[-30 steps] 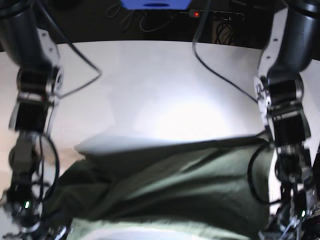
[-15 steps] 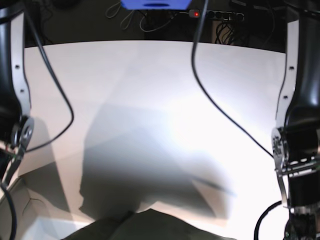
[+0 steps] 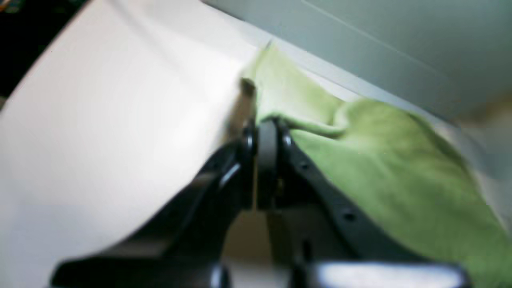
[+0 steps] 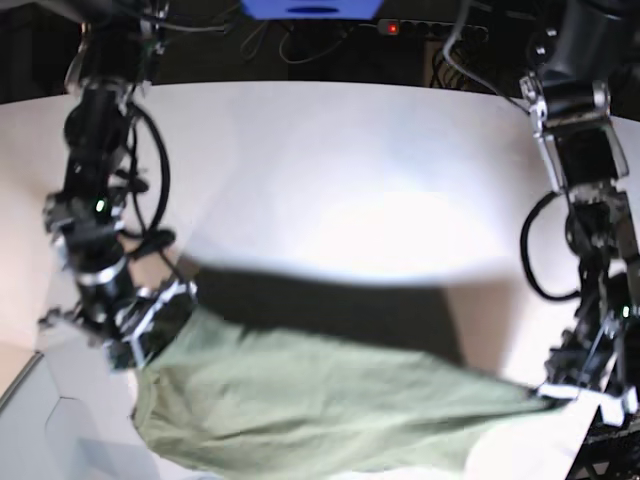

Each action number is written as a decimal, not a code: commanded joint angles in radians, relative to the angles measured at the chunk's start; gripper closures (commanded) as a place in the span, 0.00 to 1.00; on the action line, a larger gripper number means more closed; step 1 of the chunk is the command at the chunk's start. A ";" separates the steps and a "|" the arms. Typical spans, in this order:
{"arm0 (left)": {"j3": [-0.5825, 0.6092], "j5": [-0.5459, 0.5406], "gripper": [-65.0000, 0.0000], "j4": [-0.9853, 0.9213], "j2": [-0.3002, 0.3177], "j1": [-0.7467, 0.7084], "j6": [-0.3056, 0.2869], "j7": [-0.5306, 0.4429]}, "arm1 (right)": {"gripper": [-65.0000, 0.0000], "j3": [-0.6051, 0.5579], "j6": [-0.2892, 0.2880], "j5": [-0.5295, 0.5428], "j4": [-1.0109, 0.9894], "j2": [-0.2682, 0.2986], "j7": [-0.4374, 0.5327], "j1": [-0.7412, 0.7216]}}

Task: Layout the t-shirt on the table in an organized manner, then fold the t-shirt properly
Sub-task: 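Lift the t-shirt by its corners and shake it out with both grippers, then lay the t-shirt flat, pulling the corners apart with both grippers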

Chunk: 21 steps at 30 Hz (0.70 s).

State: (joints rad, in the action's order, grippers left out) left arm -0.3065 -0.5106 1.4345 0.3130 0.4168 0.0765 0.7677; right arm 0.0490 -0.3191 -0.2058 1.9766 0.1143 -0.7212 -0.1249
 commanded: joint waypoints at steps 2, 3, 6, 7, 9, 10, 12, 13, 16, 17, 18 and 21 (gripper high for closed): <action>-0.049 -0.010 1.00 0.009 0.004 -0.089 0.003 0.000 | 1.00 -0.001 0.007 0.001 0.019 -0.026 0.081 0.084; -0.070 -0.010 1.00 0.007 -0.002 -0.137 0.003 0.000 | 1.00 0.002 0.007 0.001 0.017 -0.041 0.107 0.126; -0.105 -0.010 1.00 0.005 -0.007 -0.273 0.003 0.000 | 1.00 0.002 0.007 0.001 0.013 -0.072 0.160 0.233; -0.104 -0.010 1.00 0.010 -0.007 -0.312 0.003 0.000 | 1.00 0.002 0.007 0.001 0.011 -0.077 0.170 0.264; -0.104 -0.010 1.00 0.019 -0.007 -0.387 0.003 0.000 | 1.00 0.004 0.007 0.001 0.011 -0.077 0.176 0.311; -0.109 -0.010 1.00 0.019 -0.007 -0.418 0.003 0.000 | 1.00 0.004 0.007 0.001 0.011 -0.075 0.176 0.327; -0.110 -0.010 1.00 0.032 -0.004 -0.459 0.003 0.000 | 1.00 0.005 0.007 0.001 0.013 -0.072 0.176 0.353; -0.110 -0.010 1.00 0.044 0.001 -0.476 0.003 0.000 | 1.00 0.010 0.007 0.001 0.013 -0.071 0.176 0.364; -0.112 -0.010 1.00 0.102 0.004 -0.526 0.003 0.000 | 1.00 0.044 0.007 0.001 0.019 -0.072 0.176 0.399; -0.112 -0.007 1.00 0.122 0.008 -0.542 0.003 0.000 | 1.00 0.045 0.007 0.001 0.017 -0.071 0.176 0.405; -0.112 -0.007 1.00 0.139 0.022 -0.553 0.003 0.000 | 1.00 0.050 0.007 0.001 0.019 -0.071 0.176 0.410; -0.112 -0.009 1.00 0.165 0.044 -0.563 0.003 0.000 | 1.00 0.068 0.005 0.001 0.020 -0.064 0.197 0.434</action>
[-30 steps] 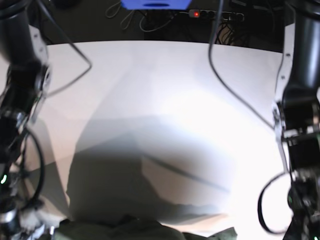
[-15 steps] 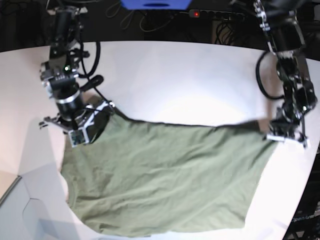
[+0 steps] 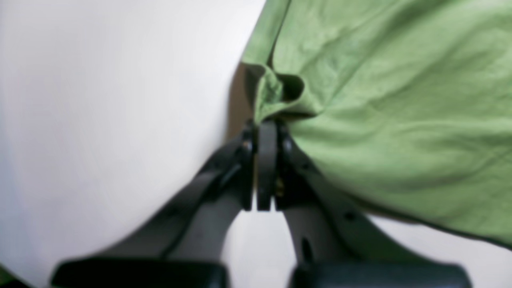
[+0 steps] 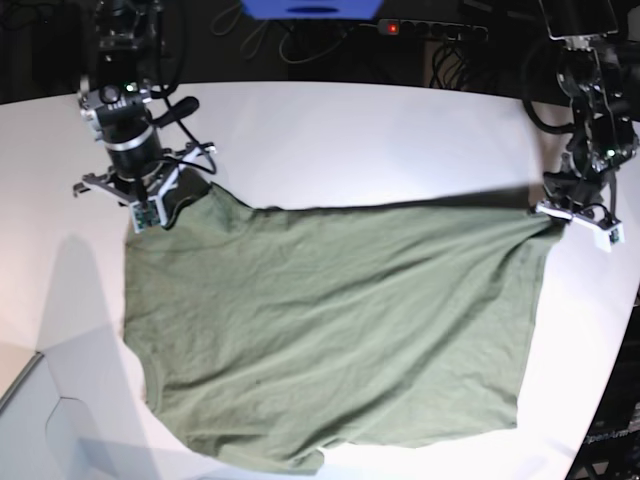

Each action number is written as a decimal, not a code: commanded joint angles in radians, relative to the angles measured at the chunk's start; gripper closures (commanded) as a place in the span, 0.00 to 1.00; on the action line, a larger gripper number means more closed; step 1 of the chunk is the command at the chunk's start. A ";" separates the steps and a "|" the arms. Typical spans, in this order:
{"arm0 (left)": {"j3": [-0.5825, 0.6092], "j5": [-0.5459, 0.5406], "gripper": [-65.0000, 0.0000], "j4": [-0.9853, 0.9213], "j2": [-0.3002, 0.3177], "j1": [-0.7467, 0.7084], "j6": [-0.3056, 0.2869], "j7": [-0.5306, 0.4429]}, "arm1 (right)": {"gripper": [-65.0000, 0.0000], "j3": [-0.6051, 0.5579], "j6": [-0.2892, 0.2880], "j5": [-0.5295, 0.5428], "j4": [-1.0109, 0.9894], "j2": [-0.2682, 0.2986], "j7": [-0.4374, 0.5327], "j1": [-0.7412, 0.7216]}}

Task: Layout the t-shirt on the table in an organized manner, then fold the t-shirt properly
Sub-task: 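Lay the t-shirt flat, pulling the corners apart with both grippers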

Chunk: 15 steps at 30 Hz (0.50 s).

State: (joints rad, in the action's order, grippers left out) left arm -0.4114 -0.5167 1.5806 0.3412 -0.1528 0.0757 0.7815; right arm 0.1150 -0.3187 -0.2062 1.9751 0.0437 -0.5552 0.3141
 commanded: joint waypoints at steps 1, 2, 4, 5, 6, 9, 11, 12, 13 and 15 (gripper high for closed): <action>-0.007 -0.003 1.00 0.017 0.019 0.006 0.003 -0.012 | 1.00 0.012 0.005 0.001 0.023 0.012 0.050 0.003; -0.007 0.005 1.00 0.011 0.028 0.002 0.003 -0.012 | 1.00 0.015 0.005 0.001 0.026 0.015 0.057 0.007; -0.008 0.007 1.00 0.008 0.042 0.000 0.003 -0.014 | 1.00 0.013 0.005 0.001 0.030 0.022 0.065 0.036; -0.008 0.007 1.00 0.001 0.043 0.000 0.003 -0.017 | 1.00 0.009 0.005 0.001 0.030 0.031 0.068 0.050; -0.008 0.007 1.00 -0.016 0.045 0.008 0.003 -0.018 | 1.00 0.007 0.005 0.003 0.028 0.038 0.074 0.064; -0.028 -0.003 1.00 -0.044 0.052 0.022 0.003 -0.015 | 1.00 0.016 0.005 0.003 0.028 0.035 0.099 0.087; -0.039 -0.003 1.00 -0.044 0.043 0.026 0.003 -0.014 | 1.00 0.058 0.005 0.006 0.030 0.031 0.102 0.089; -0.036 -0.003 1.00 -0.044 0.031 0.029 0.003 -0.014 | 1.00 0.087 0.005 0.029 0.030 0.022 0.105 0.089; -0.036 -0.003 1.00 -0.044 0.020 0.032 0.003 -0.014 | 1.00 0.111 0.005 0.054 0.030 0.018 0.113 0.090; -0.036 -0.003 1.00 -0.044 -0.003 0.032 0.003 -0.014 | 1.00 0.136 -0.009 0.086 0.030 0.023 0.125 0.109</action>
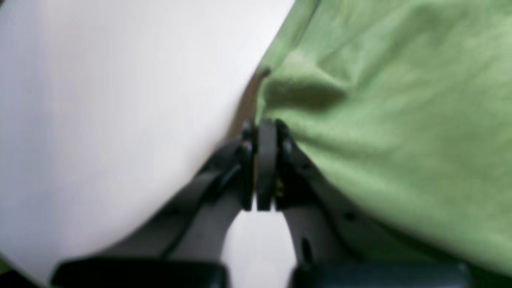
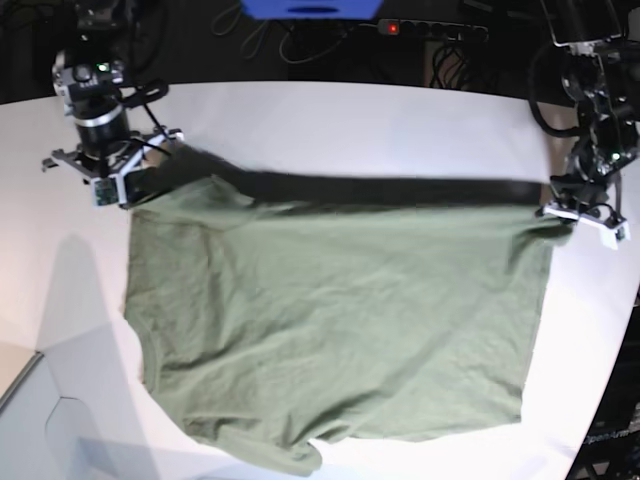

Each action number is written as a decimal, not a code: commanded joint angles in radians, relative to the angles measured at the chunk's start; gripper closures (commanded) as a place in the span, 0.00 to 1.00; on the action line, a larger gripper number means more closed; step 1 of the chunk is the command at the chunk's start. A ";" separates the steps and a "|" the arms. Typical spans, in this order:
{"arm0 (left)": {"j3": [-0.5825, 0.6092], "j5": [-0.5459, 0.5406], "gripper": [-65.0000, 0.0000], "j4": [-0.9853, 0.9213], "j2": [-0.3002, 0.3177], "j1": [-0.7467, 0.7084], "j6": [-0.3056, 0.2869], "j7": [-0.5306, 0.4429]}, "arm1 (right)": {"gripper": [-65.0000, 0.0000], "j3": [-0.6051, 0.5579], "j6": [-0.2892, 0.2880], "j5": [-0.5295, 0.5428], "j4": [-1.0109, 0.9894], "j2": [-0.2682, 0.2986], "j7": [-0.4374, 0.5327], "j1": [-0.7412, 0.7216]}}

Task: Layout the t-shirt on the table in an organized manner, then fold the t-shirt properly
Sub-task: 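Lay the t-shirt flat, pulling the corners apart with both grippers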

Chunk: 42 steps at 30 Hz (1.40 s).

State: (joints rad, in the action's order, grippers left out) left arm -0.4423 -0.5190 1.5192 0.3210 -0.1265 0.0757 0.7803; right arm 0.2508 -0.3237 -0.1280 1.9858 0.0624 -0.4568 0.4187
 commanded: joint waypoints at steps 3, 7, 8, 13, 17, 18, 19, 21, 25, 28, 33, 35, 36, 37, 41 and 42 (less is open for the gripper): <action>-0.005 0.001 1.00 0.008 0.007 0.027 0.003 -0.012 | 1.00 0.002 -0.108 0.012 0.019 0.026 0.037 0.035; -0.006 0.001 1.00 0.008 0.007 0.040 0.003 -0.012 | 1.00 0.000 -0.206 0.012 0.017 0.024 0.036 0.087; -0.008 0.001 1.00 0.010 0.008 0.040 0.003 -0.012 | 1.00 -0.001 -0.219 0.014 0.016 0.024 0.036 0.099; -0.033 0.000 1.00 0.067 0.017 0.026 0.003 -0.011 | 1.00 -0.020 -0.231 0.012 0.010 0.024 0.028 0.115; -0.123 -0.002 1.00 0.205 0.010 -0.012 0.003 0.064 | 1.00 -0.017 -0.231 0.011 0.008 0.024 0.028 0.124; -0.143 -0.002 1.00 0.246 0.008 -0.012 0.003 0.101 | 1.00 -0.015 -0.231 0.011 0.008 0.024 0.028 0.124; -0.161 -0.002 1.00 0.286 0.007 -0.012 0.003 0.146 | 1.00 -0.015 -0.231 0.011 0.008 0.024 0.028 0.124; -0.189 -0.002 1.00 0.355 0.007 -0.012 0.003 0.218 | 1.00 -0.015 -0.229 0.011 0.008 0.023 0.028 0.122; -0.244 0.000 1.00 0.410 0.007 -0.019 0.003 0.293 | 1.00 -0.015 -0.229 0.011 0.004 0.014 0.028 0.119; -0.238 0.003 1.00 0.312 0.007 -0.019 0.003 0.290 | 1.00 -0.015 -0.229 0.011 0.002 0.007 0.028 0.119; -0.238 0.000 1.00 0.108 0.007 -0.014 0.003 0.276 | 1.00 -0.017 -0.229 0.011 0.002 0.001 0.028 0.124; -0.238 0.000 1.00 0.056 0.007 -0.011 0.003 0.258 | 1.00 -0.020 -0.229 0.011 0.002 0.003 0.028 0.124; -0.238 0.000 1.00 0.037 0.007 -0.014 0.003 0.250 | 1.00 -0.020 -0.229 0.011 0.002 0.004 0.028 0.125; -0.241 0.000 1.00 0.024 0.007 -0.014 0.003 0.247 | 1.00 -0.018 -0.229 0.009 0.002 0.004 0.028 0.125; -0.246 0.000 0.99 -0.001 0.007 -0.009 0.003 0.275 | 0.96 -0.017 -0.229 0.009 0.002 0.006 0.028 0.125; -0.246 0.000 0.99 -0.001 0.007 -0.009 0.003 0.281 | 0.92 -0.017 -0.229 0.009 0.002 0.006 0.028 0.125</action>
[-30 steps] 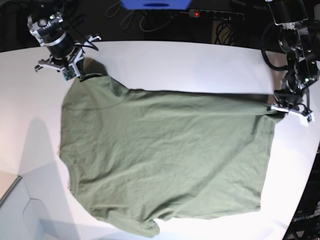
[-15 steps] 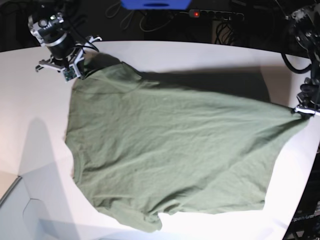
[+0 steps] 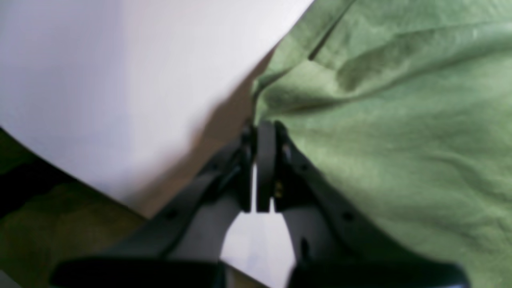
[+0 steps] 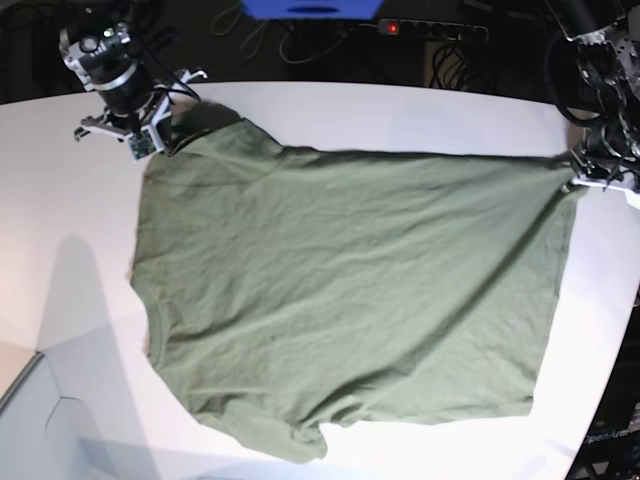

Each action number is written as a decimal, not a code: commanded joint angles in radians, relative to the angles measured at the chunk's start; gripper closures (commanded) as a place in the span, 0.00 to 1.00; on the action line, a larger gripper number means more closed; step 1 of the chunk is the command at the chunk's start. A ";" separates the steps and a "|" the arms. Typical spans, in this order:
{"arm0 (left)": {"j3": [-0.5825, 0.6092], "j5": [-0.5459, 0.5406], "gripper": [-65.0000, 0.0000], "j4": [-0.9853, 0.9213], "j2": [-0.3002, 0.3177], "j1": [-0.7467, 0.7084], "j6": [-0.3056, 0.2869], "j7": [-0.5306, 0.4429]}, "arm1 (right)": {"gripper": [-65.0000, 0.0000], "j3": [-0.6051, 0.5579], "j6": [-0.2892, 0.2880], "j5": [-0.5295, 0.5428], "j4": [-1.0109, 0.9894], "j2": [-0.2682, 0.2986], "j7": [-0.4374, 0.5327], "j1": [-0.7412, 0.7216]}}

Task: Layout the t-shirt on the table in an organized manner, then fold the t-shirt properly
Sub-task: 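Lay the t-shirt flat, pulling the corners apart with both grippers, then release the shirt and move the left gripper along its side edge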

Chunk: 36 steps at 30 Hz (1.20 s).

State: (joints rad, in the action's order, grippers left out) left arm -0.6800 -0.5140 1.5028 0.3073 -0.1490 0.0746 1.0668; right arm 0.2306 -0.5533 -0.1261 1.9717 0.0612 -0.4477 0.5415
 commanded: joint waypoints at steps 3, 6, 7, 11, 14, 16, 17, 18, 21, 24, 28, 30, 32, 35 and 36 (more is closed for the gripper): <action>-0.008 -0.005 0.99 0.018 0.020 0.013 0.004 0.000 | 0.73 0.005 0.000 0.007 0.018 0.007 0.019 0.002; -0.008 -0.005 0.99 0.018 0.022 0.013 0.004 0.002 | 0.59 0.005 0.000 0.007 0.019 0.006 0.019 0.002; -0.008 -0.005 0.99 0.022 0.022 0.013 0.004 0.002 | 0.56 0.006 0.000 0.007 0.022 0.006 0.019 0.002; -0.008 -0.007 0.91 0.026 0.022 0.013 0.004 0.003 | 0.50 0.020 0.000 0.009 0.024 0.004 0.025 0.004; -0.010 -0.007 0.85 0.026 0.022 0.012 0.004 0.003 | 0.50 0.060 0.000 0.012 0.025 0.001 0.026 -0.004; -0.011 -0.007 0.85 0.034 0.022 0.010 0.004 0.003 | 0.50 0.095 0.000 0.026 0.027 -0.016 0.028 -0.021; -0.013 -0.007 0.85 0.049 0.025 0.009 0.004 0.003 | 0.50 0.122 0.000 0.036 0.027 -0.024 0.028 -0.034; -0.025 -0.008 0.85 0.075 0.023 0.006 0.004 0.003 | 0.50 0.152 0.000 0.044 0.025 -0.030 0.028 -0.048; -0.089 -0.008 0.85 0.163 0.019 0.004 0.004 0.003 | 0.50 0.204 -0.004 0.058 0.025 -0.051 0.026 -0.082; -0.140 -0.008 0.85 0.223 0.019 0.019 0.004 0.000 | 0.50 0.203 -0.004 0.055 0.025 -0.051 0.019 -0.110; -0.145 -0.005 0.85 0.224 0.020 0.127 0.004 0.002 | 0.50 0.174 -0.006 0.052 0.018 -0.053 0.019 -0.143; -0.139 -0.005 0.85 0.186 0.016 0.187 0.004 0.002 | 0.50 0.140 -0.006 0.052 0.001 -0.050 0.017 -0.149; -0.120 -0.005 0.85 0.146 -0.010 0.233 0.004 0.002 | 0.50 0.105 -0.006 0.050 -0.036 -0.047 0.017 -0.168; -0.100 -0.005 0.85 0.100 -0.044 0.268 0.004 -0.009 | 0.50 0.091 -0.006 0.049 -0.117 -0.037 0.017 -0.199; -0.099 -0.005 0.85 0.089 -0.052 0.277 0.004 -0.009 | 0.50 0.095 -0.006 0.049 -0.139 -0.036 0.017 -0.205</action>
State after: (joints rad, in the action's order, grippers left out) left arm -0.7757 -0.5068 1.5707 0.2295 0.1013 0.0753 1.0744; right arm 0.3206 -0.5613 -0.0875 1.8137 0.0170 -0.4561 0.3424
